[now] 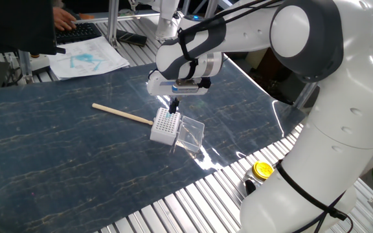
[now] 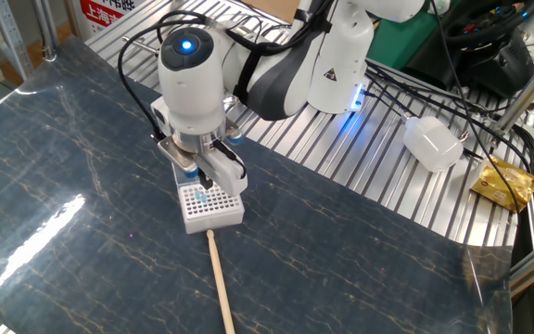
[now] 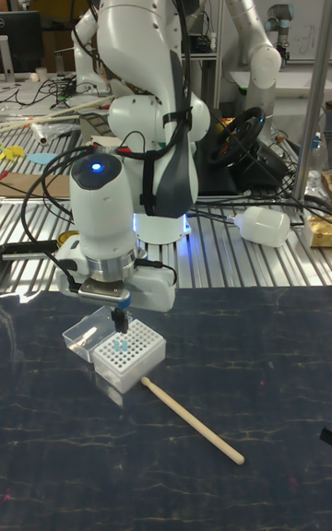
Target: Insert a medium pipette tip into the holder for medium pipette tips
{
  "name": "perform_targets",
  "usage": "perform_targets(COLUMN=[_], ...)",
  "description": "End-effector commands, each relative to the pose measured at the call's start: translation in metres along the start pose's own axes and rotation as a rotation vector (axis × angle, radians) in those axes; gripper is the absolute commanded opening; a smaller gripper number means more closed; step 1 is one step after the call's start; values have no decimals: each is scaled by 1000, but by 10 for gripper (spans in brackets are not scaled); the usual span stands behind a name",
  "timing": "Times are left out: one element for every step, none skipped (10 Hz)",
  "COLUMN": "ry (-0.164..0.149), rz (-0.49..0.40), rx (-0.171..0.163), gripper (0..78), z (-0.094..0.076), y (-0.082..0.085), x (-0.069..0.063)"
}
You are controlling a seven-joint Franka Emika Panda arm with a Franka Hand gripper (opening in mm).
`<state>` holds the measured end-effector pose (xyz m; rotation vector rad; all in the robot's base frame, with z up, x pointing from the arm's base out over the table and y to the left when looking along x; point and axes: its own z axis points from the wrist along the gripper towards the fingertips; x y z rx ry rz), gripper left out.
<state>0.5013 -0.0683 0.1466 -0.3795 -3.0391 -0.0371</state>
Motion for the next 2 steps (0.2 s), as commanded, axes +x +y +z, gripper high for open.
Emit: perform_targets(ry=[7, 6], rz=[-94, -95], rx=[7, 9], gripper=[12, 12], z=[-67, -67], y=[19, 19], x=[29, 30])
